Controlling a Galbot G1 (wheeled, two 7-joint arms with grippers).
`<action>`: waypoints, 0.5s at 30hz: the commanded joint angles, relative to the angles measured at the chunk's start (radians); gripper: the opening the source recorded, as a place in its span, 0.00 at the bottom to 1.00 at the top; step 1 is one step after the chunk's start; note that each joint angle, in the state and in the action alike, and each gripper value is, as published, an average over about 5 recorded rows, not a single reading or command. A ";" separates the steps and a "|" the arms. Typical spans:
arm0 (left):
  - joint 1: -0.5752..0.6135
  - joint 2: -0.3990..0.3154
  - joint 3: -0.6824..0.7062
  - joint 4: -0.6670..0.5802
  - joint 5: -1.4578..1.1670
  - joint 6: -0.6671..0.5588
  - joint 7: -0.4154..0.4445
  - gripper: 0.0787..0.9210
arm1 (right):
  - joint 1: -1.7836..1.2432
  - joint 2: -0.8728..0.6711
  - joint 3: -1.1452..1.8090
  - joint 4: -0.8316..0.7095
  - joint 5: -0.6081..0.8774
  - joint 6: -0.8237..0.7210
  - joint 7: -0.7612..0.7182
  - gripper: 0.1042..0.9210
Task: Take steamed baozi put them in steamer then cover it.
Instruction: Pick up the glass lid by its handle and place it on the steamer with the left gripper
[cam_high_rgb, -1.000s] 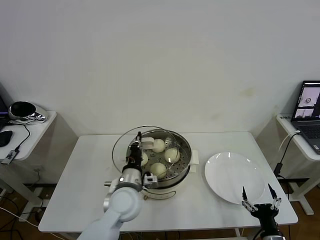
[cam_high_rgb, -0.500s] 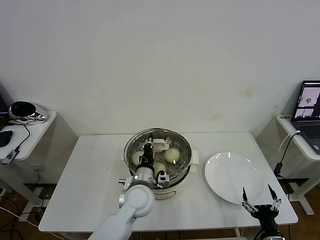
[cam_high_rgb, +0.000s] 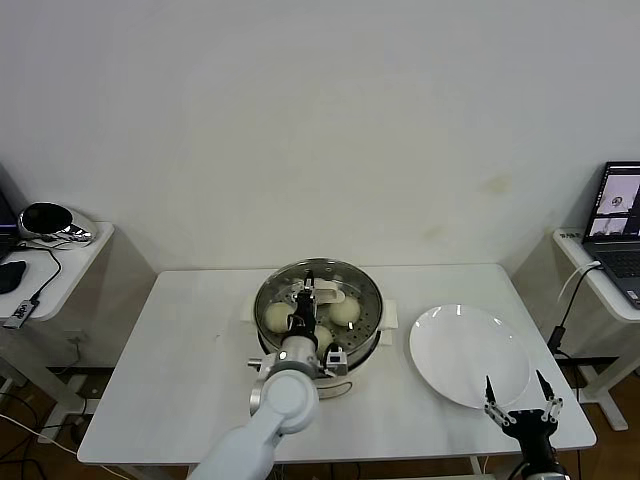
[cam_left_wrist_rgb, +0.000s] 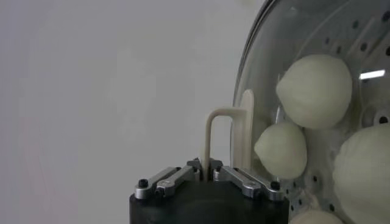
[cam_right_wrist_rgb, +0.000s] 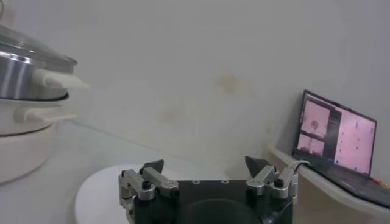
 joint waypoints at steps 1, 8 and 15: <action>-0.001 -0.015 0.001 0.013 -0.004 -0.009 -0.005 0.08 | 0.001 0.002 -0.001 -0.001 -0.001 0.001 -0.001 0.88; 0.031 -0.002 -0.009 -0.060 -0.029 -0.013 -0.010 0.18 | 0.001 0.003 -0.001 -0.001 -0.003 0.000 -0.002 0.88; 0.170 0.063 -0.026 -0.226 -0.078 -0.022 -0.054 0.42 | 0.000 0.005 -0.002 -0.004 -0.008 0.001 -0.003 0.88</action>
